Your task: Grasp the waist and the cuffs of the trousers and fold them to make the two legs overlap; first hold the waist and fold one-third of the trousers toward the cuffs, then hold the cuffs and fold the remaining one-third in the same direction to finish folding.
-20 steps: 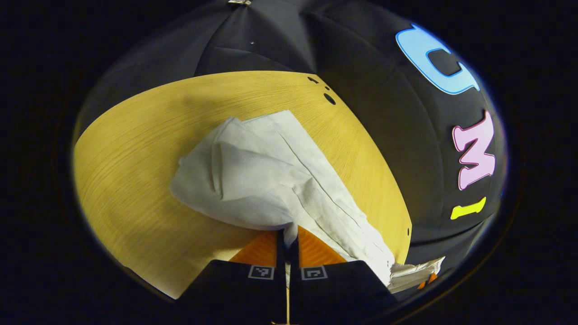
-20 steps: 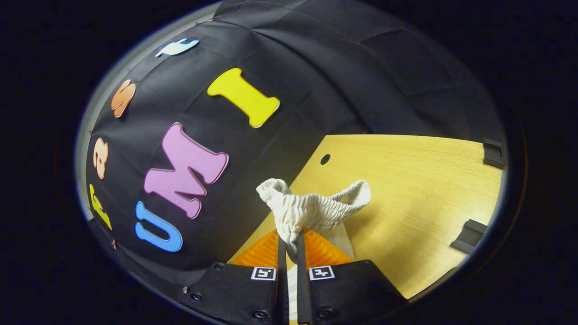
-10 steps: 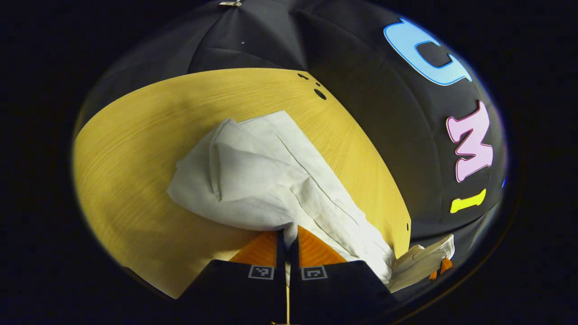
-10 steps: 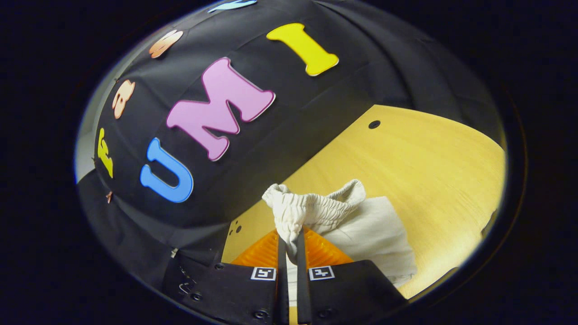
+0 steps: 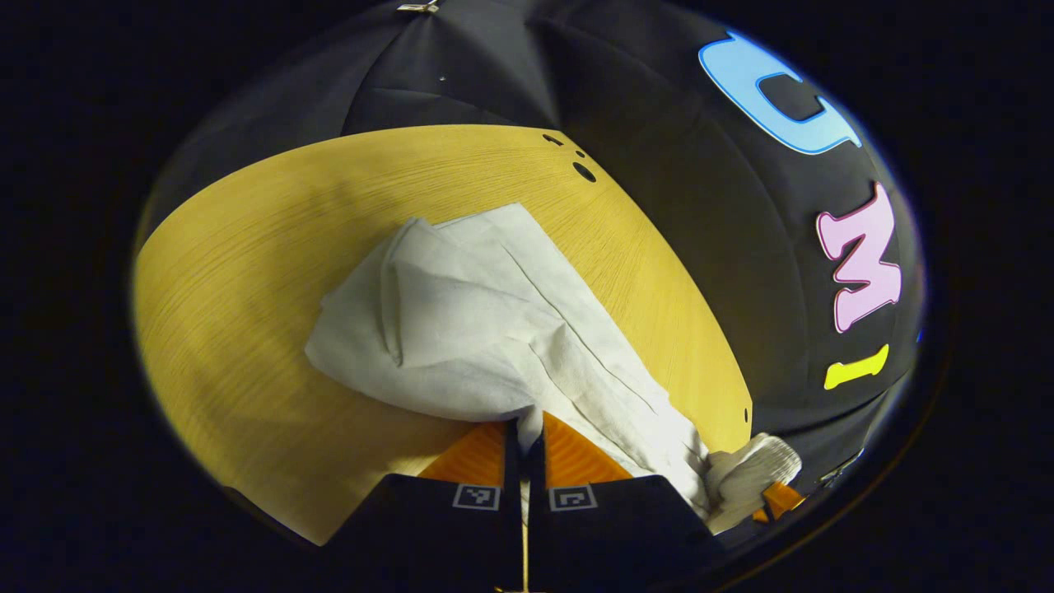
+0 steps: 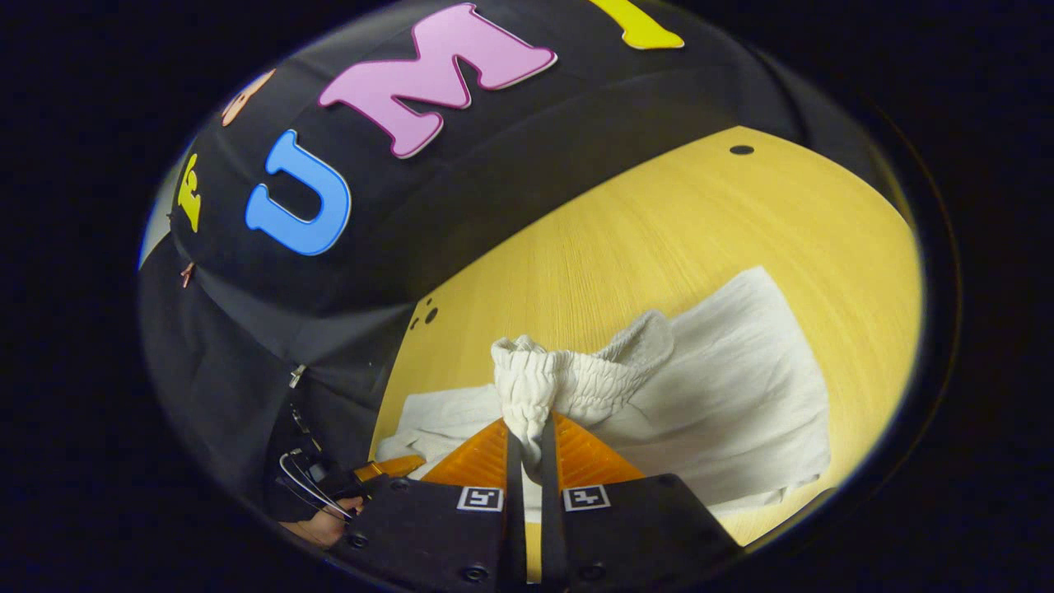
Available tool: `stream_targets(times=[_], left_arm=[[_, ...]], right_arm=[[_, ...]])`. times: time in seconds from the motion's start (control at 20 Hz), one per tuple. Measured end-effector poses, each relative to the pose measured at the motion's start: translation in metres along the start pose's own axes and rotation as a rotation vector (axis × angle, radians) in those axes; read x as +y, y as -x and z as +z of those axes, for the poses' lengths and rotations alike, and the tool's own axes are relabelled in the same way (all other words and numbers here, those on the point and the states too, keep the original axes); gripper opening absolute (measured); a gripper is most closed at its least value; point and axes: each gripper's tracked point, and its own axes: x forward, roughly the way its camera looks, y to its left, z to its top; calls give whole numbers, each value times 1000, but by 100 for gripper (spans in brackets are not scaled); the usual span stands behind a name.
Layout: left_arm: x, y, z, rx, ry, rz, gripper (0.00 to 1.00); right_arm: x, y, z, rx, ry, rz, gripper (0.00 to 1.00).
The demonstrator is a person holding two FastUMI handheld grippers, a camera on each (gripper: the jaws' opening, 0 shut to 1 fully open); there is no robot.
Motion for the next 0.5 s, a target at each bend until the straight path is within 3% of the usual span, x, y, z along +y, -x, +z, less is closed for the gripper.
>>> stream_targets(times=[0.2, 0.35, 0.4, 0.5], left_arm=[[1, 1, -1, -3, 11, -4, 8], [1, 1, -1, -8, 28, -8, 8], [1, 1, 0, -9, 35, -10, 8], [1, 1, 0, -13, 48, -12, 8]], right_arm=[[1, -12, -28, 101, -68, 9, 18], [7, -15, -42, 142, -129, 30, 32], [10, -13, -45, 156, -147, 43, 44], [12, -12, -53, 176, -145, 49, 47]])
